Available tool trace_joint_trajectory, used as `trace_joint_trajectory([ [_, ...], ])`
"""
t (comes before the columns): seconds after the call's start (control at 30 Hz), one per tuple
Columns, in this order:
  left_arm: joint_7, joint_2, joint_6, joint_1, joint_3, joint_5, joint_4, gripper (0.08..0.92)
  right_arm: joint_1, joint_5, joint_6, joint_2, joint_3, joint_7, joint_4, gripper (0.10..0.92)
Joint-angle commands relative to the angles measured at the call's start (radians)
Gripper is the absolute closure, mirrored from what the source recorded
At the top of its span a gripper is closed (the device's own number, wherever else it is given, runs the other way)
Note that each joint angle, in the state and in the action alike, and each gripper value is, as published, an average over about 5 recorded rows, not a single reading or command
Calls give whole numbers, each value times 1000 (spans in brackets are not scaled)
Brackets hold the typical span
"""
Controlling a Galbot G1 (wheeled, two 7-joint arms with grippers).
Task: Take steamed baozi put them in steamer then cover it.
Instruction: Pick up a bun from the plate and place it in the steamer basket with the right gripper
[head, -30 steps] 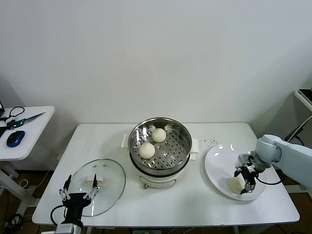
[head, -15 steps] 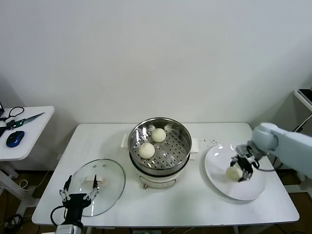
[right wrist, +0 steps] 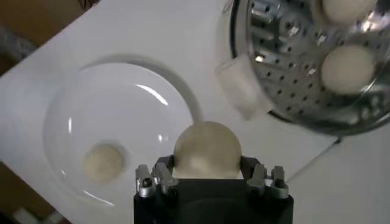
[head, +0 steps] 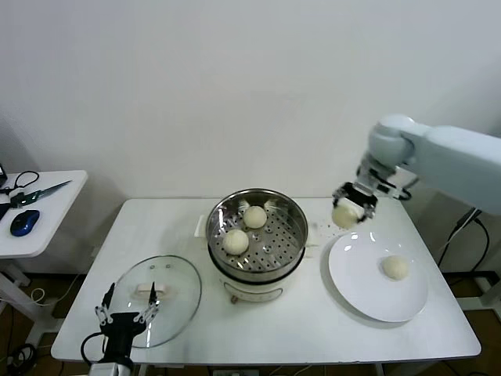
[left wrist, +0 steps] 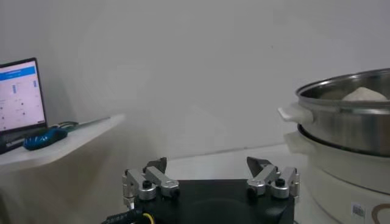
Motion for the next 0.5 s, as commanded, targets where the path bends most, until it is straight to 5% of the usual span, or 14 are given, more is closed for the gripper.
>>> trace_joint_trajectory([
  [0.03, -1, 0, -5, 4, -1, -1, 1, 177, 88, -43, 136, 237, 4, -23, 7, 330],
  [0.5, -3, 2, -19, 24, -12, -13, 8, 177, -166, -123, 141, 444, 35, -23, -12, 330],
])
